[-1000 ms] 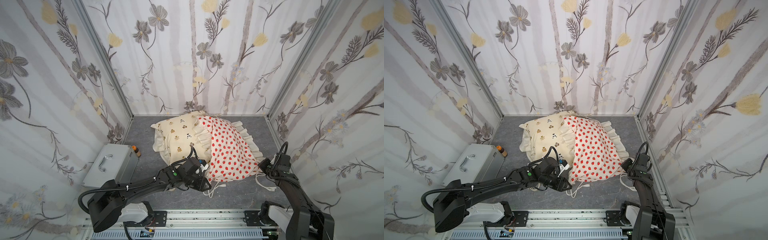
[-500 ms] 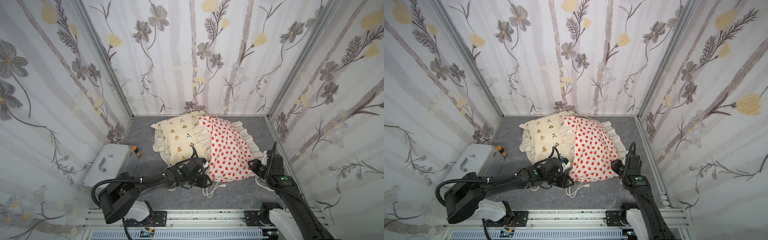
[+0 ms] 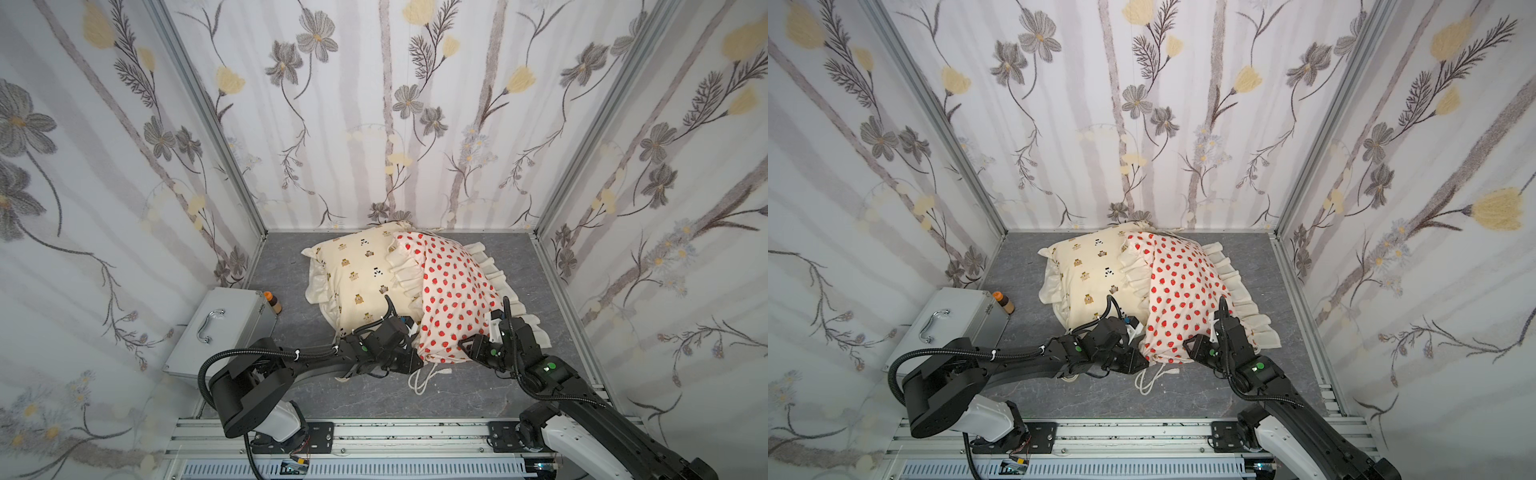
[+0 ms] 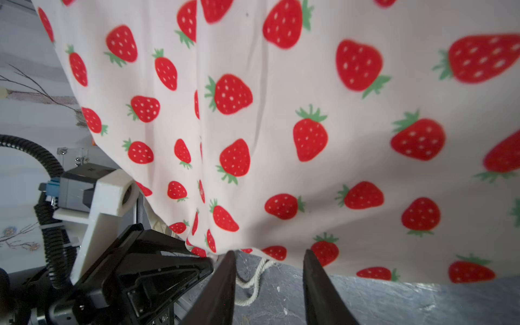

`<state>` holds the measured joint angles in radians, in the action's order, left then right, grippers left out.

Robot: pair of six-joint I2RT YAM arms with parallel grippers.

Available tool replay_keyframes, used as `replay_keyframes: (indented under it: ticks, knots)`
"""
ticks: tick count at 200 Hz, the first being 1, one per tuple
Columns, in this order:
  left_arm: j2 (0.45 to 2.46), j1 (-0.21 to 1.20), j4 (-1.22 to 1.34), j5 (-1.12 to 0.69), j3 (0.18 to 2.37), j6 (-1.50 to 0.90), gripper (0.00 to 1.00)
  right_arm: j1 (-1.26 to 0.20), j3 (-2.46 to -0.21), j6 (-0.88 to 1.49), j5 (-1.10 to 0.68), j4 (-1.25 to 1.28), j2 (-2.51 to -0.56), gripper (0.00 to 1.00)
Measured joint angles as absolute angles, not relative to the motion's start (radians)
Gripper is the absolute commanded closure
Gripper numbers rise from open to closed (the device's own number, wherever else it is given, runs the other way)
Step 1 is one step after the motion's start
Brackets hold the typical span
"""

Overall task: Zip up pillowcases
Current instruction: Pick up the pillowcase from the pillowcase.

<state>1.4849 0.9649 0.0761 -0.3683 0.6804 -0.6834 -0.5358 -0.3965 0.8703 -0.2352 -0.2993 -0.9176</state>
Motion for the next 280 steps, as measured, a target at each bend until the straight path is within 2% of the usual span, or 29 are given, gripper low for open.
replay_keyframes:
  ticks: [33, 45, 69, 136, 207, 220, 280]
  knots:
    - [1.443, 0.964, 0.062, -0.368, 0.68, -0.681, 1.0, -0.613, -0.336, 0.915, -0.235, -0.235, -0.911, 0.71]
    - [1.432, 0.963, 0.051, -0.37, 0.68, -0.681, 1.0, -0.626, -0.315, 0.928, -0.238, -0.215, -0.914, 0.76]
    - [1.419, 0.961, 0.036, -0.387, 0.682, -0.682, 1.0, -0.654, -0.287, 0.947, -0.235, -0.185, -0.936, 0.77]
    - [1.399, 0.96, 0.021, -0.45, 0.714, -0.759, 1.0, -0.677, -0.262, 0.945, -0.179, -0.077, -1.053, 0.9]
    - [1.357, 0.972, 0.003, -0.557, 0.783, -0.884, 1.0, -0.591, -0.327, 0.924, 0.071, 0.002, -1.032, 0.88]
    - [1.347, 0.972, 0.003, -0.575, 0.787, -0.913, 1.0, -0.58, -0.329, 0.902, 0.099, 0.019, -1.034, 0.85]
    - [1.31, 0.971, 0.021, -0.587, 0.806, -1.024, 1.0, -0.575, -0.305, 0.822, 0.042, 0.008, -1.033, 0.72]
